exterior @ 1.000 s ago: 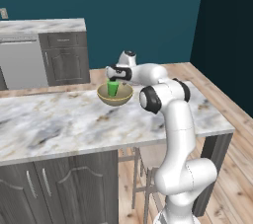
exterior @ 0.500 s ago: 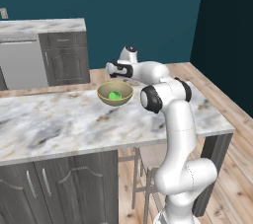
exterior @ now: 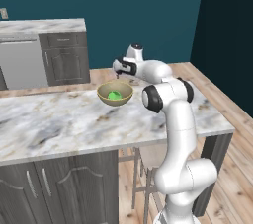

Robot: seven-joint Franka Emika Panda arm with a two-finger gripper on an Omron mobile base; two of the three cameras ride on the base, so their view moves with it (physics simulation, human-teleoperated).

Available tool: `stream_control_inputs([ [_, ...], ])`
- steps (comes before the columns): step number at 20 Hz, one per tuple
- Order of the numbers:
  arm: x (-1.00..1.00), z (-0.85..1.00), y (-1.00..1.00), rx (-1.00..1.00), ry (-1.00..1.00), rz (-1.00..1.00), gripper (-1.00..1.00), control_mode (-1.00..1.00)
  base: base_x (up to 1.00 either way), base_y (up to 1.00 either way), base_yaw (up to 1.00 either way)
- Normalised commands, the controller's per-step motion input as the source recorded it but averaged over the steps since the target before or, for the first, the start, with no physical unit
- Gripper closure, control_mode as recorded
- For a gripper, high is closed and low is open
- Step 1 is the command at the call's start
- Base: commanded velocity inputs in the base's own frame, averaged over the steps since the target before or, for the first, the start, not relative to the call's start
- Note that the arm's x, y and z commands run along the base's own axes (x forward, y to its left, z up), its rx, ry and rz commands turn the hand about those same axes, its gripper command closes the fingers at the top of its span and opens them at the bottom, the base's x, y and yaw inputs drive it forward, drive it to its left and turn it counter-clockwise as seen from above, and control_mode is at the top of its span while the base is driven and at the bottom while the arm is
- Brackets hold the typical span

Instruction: Place the cup inside the bowl on the dining table and move the bowl to any counter.

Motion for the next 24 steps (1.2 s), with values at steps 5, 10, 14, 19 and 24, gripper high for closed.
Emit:
stream_control_inputs([
  [5,0.0,-0.04,-0.41,0.09,0.07,-0.07,-1.0,-1.0,0.0,0.0,0.0],
  [10,0.0,0.0,-0.35,0.17,0.07,-0.04,-1.0,-1.0,0.0,0.0,0.0],
  [14,0.0,0.0,-0.26,0.16,0.1,-0.01,-1.0,-1.0,0.0,0.0,0.0],
  [19,0.0,0.0,0.0,0.12,0.11,0.0,-1.0,-1.0,0.0,0.0,0.0],
  [24,0.0,0.0,0.0,0.08,0.1,0.05,-1.0,-1.0,0.0,0.0,0.0],
])
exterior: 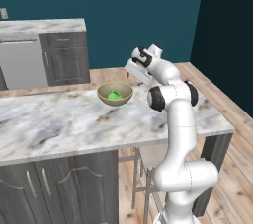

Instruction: Place the cup inside the bowl on the dining table and move the bowl to any counter.

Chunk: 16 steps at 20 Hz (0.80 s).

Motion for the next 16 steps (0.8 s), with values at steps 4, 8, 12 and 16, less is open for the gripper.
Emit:
stream_control_inputs([
  [4,0.0,0.0,0.0,0.02,0.02,0.15,-1.0,-1.0,0.0,0.0,0.0],
  [8,0.0,0.0,0.0,0.0,0.0,0.2,-1.0,-1.0,0.0,0.0,0.0],
  [12,0.01,0.0,0.0,0.0,0.0,0.19,-1.0,-1.0,0.0,0.0,0.0],
  [16,0.02,-0.03,0.0,0.0,-0.01,0.04,-1.0,-1.0,0.0,0.0,0.0],
])
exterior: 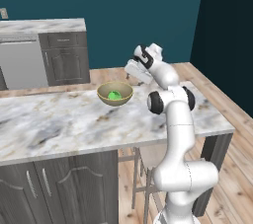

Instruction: Place the cup inside the bowl on the dining table and move the bowl to any counter.

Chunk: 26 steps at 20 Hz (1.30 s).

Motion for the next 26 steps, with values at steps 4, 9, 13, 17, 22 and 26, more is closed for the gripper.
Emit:
stream_control_inputs([
  [4,0.19,-0.24,0.0,0.0,0.0,0.0,-1.0,-1.0,0.0,0.0,0.0],
  [9,0.09,-0.21,0.05,0.0,0.0,0.0,-1.0,-1.0,0.0,0.0,0.0],
  [13,0.0,-0.01,0.22,0.0,0.0,0.02,-1.0,-1.0,0.0,0.0,0.0],
  [17,-0.13,0.0,0.17,0.0,0.0,0.02,-1.0,-1.0,0.0,0.0,0.0],
  [22,-0.13,-0.05,0.02,0.0,0.0,0.02,-1.0,-1.0,0.0,0.0,0.0],
  [26,-0.04,-0.12,0.0,0.0,0.0,0.03,-1.0,-1.0,0.0,0.0,0.0],
])
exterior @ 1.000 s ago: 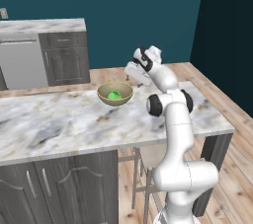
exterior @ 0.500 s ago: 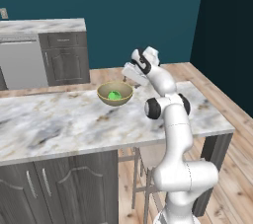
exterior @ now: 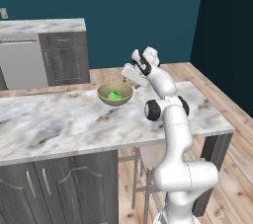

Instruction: Place the cup inside the bowl on the dining table and move the bowl to any counter.

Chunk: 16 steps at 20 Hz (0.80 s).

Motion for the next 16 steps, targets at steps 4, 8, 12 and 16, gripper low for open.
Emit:
stream_control_inputs([
  [4,0.0,-0.07,0.0,0.0,0.0,0.03,-1.0,-1.0,0.0,0.0,0.0],
  [8,0.0,-0.06,0.0,0.0,0.0,0.03,-1.0,-1.0,0.0,0.0,0.0],
  [12,-0.03,-0.05,0.0,0.0,0.0,0.02,-1.0,-1.0,0.0,0.0,0.0],
  [16,-0.02,-0.12,0.0,0.0,0.0,0.02,-1.0,-1.0,0.0,0.0,0.0],
])
